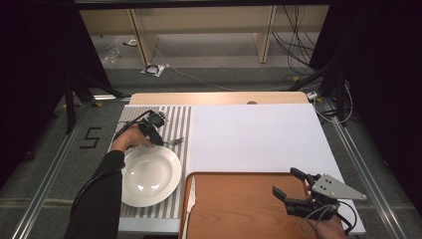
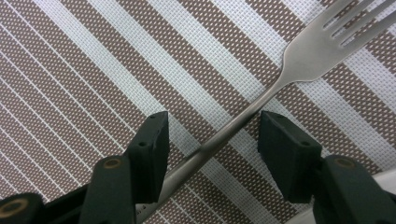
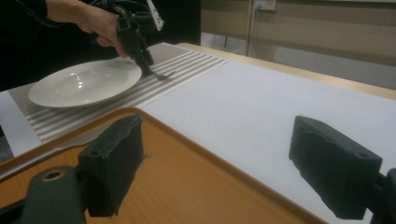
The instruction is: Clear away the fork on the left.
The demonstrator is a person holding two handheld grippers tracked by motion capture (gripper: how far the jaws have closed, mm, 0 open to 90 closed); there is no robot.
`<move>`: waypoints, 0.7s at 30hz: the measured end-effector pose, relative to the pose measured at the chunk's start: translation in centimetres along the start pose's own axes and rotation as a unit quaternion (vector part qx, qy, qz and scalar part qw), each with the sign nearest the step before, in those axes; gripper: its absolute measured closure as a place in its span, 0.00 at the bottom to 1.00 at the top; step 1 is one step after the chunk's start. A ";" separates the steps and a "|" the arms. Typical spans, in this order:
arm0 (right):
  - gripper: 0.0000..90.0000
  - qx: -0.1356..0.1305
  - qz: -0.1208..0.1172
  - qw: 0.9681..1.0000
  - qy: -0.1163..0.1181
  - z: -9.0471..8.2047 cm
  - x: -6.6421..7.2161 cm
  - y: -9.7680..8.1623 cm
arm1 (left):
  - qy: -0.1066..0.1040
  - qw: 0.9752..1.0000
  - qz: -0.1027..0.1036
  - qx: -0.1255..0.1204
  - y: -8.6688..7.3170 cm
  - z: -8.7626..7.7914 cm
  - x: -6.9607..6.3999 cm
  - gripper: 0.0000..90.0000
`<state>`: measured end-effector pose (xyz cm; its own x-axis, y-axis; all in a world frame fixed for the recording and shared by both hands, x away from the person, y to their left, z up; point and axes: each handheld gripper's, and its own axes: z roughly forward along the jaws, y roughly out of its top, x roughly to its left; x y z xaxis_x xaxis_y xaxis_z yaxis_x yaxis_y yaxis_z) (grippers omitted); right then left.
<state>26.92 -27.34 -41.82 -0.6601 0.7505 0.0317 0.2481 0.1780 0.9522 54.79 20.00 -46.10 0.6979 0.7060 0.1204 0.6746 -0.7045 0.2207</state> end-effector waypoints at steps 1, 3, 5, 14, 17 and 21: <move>0.21 0.001 0.001 1.000 0.000 0.0 0.0 0.0 | -0.001 1.000 0.000 -0.001 0.0 0.0 0.0 0.50; 0.21 0.000 0.001 1.000 0.000 0.0 0.0 0.0 | -0.004 1.000 -0.001 -0.002 -0.1 0.0 0.0 0.51; 0.21 0.001 0.001 1.000 -0.001 0.0 0.0 0.0 | -0.008 1.000 -0.003 -0.003 -0.1 0.0 0.1 0.53; 0.21 0.002 0.001 1.000 0.000 0.0 0.1 0.0 | -0.022 1.000 -0.006 -0.004 -0.1 0.0 0.1 0.62; 0.21 -0.001 0.001 1.000 0.000 0.0 0.0 0.0 | -0.028 1.000 -0.010 -0.003 -0.1 -0.1 0.1 0.65; 0.21 0.000 0.001 1.000 0.000 0.0 0.1 0.0 | -0.035 0.999 -0.016 -0.003 -0.2 -0.1 0.2 0.68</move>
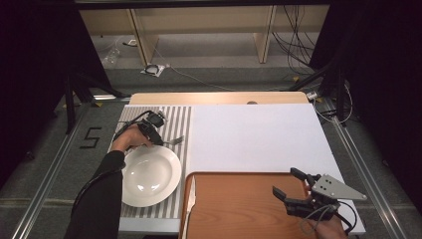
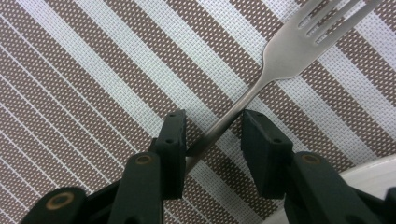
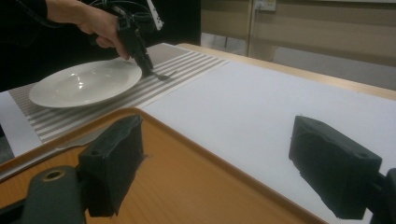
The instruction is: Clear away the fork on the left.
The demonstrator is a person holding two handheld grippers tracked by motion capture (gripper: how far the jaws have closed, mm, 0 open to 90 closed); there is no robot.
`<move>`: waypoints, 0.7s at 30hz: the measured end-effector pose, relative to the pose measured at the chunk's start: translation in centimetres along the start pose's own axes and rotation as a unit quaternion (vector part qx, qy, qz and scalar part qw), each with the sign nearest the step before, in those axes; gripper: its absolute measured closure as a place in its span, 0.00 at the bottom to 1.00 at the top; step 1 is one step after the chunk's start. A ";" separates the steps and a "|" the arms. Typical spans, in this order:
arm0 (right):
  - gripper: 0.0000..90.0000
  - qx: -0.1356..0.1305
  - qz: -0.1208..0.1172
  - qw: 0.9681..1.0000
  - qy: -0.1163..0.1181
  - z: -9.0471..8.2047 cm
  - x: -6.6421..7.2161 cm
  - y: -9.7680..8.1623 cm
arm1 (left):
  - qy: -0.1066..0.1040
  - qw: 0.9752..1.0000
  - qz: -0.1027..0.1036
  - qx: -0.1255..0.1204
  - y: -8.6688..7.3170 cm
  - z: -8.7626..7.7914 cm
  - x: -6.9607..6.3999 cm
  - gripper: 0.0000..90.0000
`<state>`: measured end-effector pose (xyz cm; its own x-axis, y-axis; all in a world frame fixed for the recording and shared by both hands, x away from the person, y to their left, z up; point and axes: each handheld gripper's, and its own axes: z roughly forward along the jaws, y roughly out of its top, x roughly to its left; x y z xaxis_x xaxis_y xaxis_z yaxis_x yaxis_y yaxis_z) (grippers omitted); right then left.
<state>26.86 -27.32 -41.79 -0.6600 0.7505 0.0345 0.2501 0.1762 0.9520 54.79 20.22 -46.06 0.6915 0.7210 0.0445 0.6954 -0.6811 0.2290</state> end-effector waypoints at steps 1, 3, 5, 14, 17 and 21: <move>0.21 0.000 0.000 1.000 0.000 0.0 0.0 0.0 | -0.002 1.000 -0.001 0.000 0.0 0.0 0.0 0.69; 0.21 0.004 -0.001 1.000 -0.001 0.0 0.0 0.0 | -0.005 1.000 0.002 0.002 0.0 0.0 0.0 0.72; 0.21 0.001 0.000 1.000 0.000 0.0 0.0 0.0 | -0.007 1.000 0.000 0.000 0.0 0.0 -0.1 0.74; 0.21 0.003 -0.001 1.000 0.000 0.0 0.0 0.0 | -0.014 1.000 0.005 0.000 0.0 0.0 -0.2 0.83; 0.21 0.003 0.000 1.000 0.000 0.0 0.0 0.0 | -0.013 1.000 0.014 0.004 0.1 0.0 -0.4 0.85; 0.21 0.004 -0.001 1.000 0.001 0.0 0.0 0.0 | 0.007 1.000 0.025 0.001 0.3 0.0 -0.6 0.90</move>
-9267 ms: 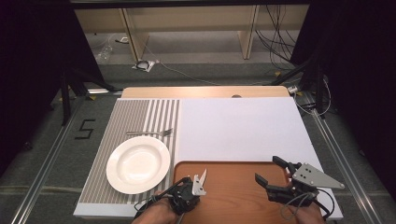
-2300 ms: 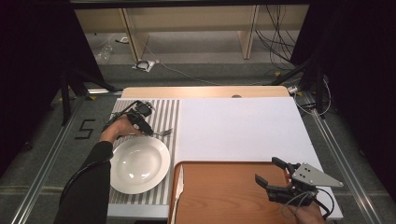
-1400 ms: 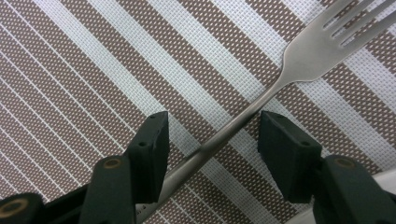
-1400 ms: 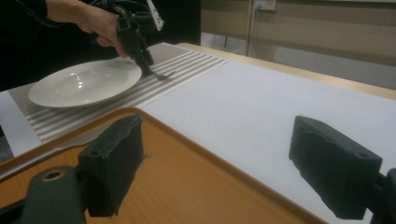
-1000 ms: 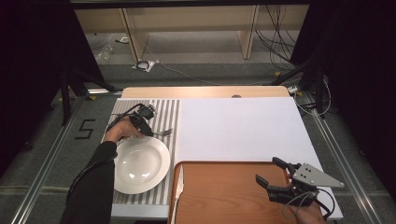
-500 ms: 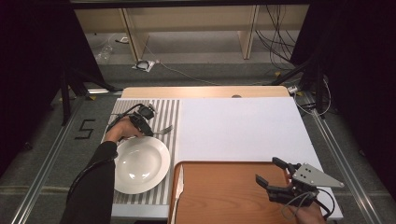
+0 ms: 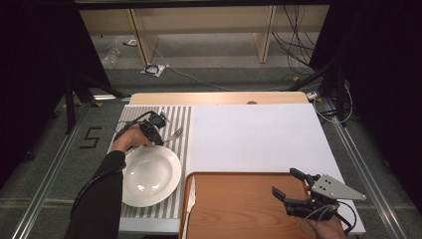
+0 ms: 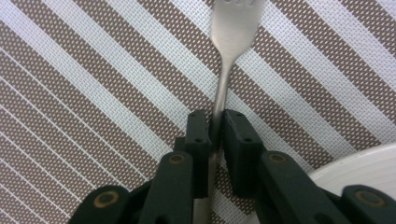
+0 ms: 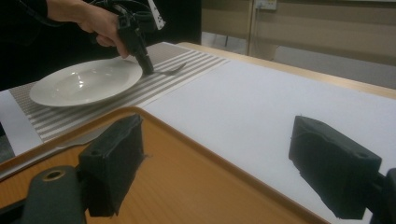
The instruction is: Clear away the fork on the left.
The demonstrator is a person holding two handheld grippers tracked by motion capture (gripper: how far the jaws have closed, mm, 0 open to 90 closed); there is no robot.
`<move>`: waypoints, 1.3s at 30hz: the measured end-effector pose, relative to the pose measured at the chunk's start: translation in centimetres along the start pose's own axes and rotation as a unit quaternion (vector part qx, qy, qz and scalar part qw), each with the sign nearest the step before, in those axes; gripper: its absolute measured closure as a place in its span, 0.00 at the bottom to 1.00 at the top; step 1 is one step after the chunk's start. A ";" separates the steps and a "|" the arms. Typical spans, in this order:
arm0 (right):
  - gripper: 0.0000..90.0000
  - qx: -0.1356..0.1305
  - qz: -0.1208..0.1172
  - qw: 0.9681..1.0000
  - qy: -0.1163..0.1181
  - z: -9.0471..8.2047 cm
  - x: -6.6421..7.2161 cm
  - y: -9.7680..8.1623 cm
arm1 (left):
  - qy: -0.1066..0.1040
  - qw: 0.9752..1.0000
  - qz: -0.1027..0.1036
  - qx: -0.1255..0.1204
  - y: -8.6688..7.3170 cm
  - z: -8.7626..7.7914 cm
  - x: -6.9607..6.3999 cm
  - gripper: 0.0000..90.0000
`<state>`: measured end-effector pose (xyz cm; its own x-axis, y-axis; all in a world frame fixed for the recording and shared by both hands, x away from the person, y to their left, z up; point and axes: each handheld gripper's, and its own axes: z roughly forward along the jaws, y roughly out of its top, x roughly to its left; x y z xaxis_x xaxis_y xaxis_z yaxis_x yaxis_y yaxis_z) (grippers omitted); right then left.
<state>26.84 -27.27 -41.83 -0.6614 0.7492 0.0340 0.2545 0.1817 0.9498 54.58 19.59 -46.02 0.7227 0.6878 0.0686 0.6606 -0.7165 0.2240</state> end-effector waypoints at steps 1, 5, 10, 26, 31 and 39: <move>0.21 0.000 0.000 1.000 0.000 0.0 0.0 0.0 | 0.003 1.000 0.000 -0.001 0.0 0.0 0.0 0.92; 0.21 0.000 0.002 1.000 0.000 0.0 0.0 0.0 | 0.001 1.000 0.003 -0.002 0.0 0.0 0.0 0.92; 0.21 0.000 0.001 1.000 0.000 0.0 0.0 0.0 | 0.008 1.000 0.012 -0.001 0.0 0.0 -0.2 0.93; 0.21 -0.001 0.000 1.000 -0.002 -0.1 0.0 0.0 | 0.095 0.994 0.023 -0.037 0.1 -2.5 0.3 0.93; 0.21 -0.001 0.000 1.000 -0.002 -0.1 0.0 0.0 | 0.116 0.992 0.015 -0.044 0.0 -4.4 0.6 0.93; 0.21 0.003 -0.002 1.000 -0.005 -0.2 0.1 0.0 | 0.121 0.991 0.005 -0.055 -0.2 -7.7 -0.2 0.93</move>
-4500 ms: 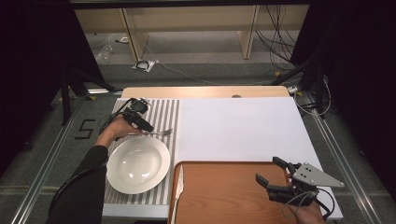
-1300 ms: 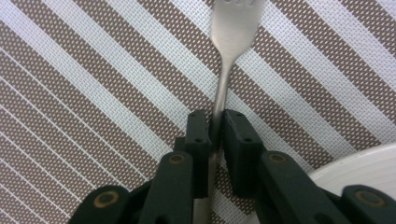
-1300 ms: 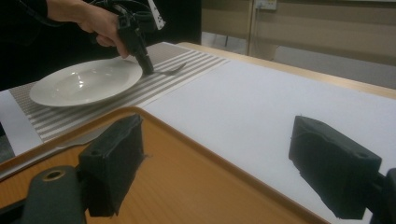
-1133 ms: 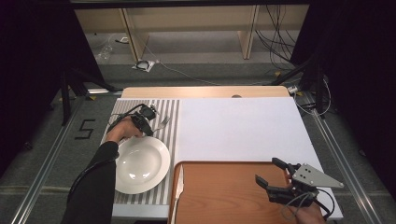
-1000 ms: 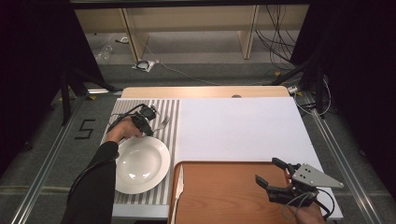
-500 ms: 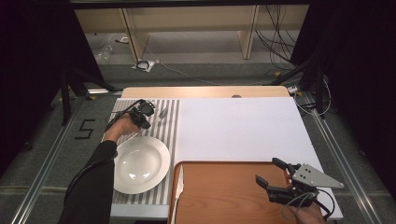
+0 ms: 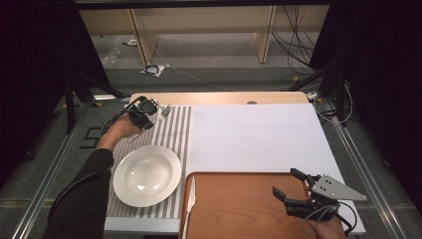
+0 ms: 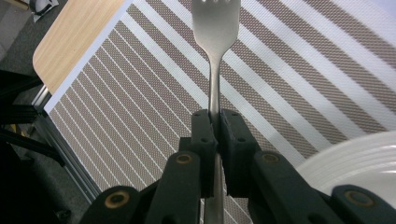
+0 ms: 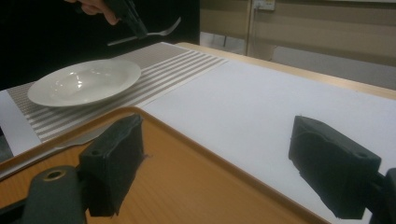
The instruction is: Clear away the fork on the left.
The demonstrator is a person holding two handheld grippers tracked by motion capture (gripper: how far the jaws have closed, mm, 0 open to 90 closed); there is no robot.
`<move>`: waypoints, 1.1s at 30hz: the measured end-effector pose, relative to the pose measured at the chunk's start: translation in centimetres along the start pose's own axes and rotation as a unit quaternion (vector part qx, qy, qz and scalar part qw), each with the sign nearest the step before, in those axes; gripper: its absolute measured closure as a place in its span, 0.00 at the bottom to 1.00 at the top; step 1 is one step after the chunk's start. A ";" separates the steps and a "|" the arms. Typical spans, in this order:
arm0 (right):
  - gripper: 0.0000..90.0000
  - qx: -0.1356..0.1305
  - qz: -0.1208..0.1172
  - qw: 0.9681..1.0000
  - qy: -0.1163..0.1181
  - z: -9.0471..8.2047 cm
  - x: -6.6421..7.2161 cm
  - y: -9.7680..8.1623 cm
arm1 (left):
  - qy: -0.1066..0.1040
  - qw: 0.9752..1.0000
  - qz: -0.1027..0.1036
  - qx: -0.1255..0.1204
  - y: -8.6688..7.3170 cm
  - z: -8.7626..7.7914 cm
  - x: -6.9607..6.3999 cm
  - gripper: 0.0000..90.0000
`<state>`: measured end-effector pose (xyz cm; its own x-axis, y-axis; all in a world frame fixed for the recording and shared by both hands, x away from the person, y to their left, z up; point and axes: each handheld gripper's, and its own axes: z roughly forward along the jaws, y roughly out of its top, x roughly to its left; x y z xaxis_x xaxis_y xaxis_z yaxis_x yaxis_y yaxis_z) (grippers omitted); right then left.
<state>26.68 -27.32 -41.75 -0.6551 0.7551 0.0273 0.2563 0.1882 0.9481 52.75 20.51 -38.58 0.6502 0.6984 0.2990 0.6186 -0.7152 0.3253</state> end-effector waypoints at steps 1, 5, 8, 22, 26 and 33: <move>0.21 -0.003 0.000 1.000 0.001 0.0 0.0 0.0 | -0.002 1.000 -0.009 -0.003 0.0 -0.4 -0.1 0.93; 0.21 -0.006 0.000 1.000 0.002 0.0 0.0 0.0 | -0.022 0.999 -0.024 -0.023 0.2 -2.0 -0.6 0.93; 0.21 -0.006 0.002 1.000 0.001 0.0 0.0 0.0 | -0.032 0.999 -0.028 -0.033 0.4 -2.9 -1.1 0.93; 0.21 -0.007 0.000 1.000 0.001 -0.1 0.1 0.0 | -0.076 0.994 -0.024 -0.072 0.7 -5.6 -4.7 0.93; 0.21 -0.004 -0.001 1.000 0.001 -0.1 0.1 0.0 | -0.091 0.991 -0.030 -0.094 0.3 -6.1 -6.1 0.93; 0.21 -0.008 -0.002 1.000 0.002 -0.1 0.2 0.1 | -0.120 0.985 -0.022 -0.125 -0.7 -6.1 -8.8 0.93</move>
<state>26.50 -27.21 -41.64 -0.6586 0.7521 0.0238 0.2415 0.1813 0.9533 43.88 14.98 -35.95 0.7289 0.6812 0.0681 0.5404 -0.6336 0.5536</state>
